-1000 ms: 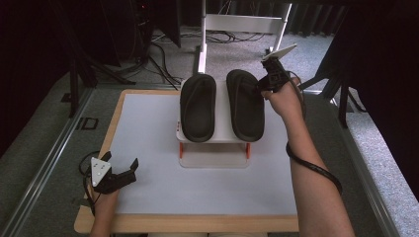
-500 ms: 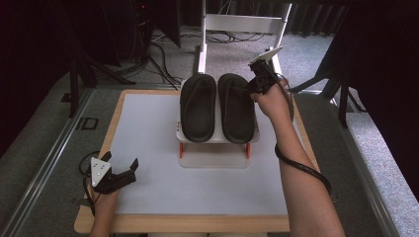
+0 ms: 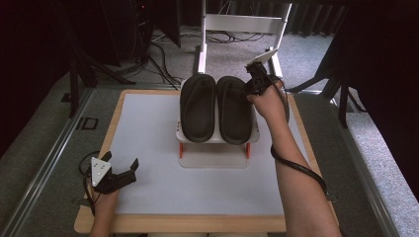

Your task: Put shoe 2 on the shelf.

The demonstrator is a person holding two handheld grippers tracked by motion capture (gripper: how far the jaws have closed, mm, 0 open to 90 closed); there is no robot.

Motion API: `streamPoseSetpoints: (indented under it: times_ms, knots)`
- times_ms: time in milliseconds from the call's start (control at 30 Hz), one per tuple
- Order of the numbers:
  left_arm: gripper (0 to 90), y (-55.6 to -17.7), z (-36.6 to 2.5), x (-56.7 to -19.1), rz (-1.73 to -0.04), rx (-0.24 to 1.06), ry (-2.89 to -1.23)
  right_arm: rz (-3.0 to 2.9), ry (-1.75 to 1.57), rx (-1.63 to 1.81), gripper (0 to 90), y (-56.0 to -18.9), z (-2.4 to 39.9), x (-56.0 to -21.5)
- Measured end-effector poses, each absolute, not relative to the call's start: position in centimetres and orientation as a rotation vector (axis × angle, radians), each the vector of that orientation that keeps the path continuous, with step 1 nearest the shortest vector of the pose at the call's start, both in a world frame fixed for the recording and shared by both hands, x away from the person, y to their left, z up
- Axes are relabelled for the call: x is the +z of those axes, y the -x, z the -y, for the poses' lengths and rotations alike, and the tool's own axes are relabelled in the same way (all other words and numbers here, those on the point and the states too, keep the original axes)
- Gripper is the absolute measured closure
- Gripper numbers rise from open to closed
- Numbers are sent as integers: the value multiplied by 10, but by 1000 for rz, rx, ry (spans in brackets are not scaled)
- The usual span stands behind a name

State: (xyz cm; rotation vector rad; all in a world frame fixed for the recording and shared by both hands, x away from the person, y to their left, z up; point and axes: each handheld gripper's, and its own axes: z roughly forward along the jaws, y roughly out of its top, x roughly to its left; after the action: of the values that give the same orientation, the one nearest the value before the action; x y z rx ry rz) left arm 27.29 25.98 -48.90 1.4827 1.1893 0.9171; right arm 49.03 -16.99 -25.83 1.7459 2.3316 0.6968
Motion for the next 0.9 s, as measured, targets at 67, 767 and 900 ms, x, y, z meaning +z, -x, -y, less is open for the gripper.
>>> streamPoseSetpoints:
  times_ms: [67, 767, 900]
  knots:
    - [8, -273, -260, -489, -1190, 917, -1481, -2339, -1744, 704, 727, -490, 169, -258]
    - [8, -273, -260, -489, -1188, 916, -1483, -2292, -1623, 868, 373, -479, 185, -241]
    - [8, -273, -260, -489, -1190, 916, -1482, -2289, -1589, 930, 223, -474, 196, -240]
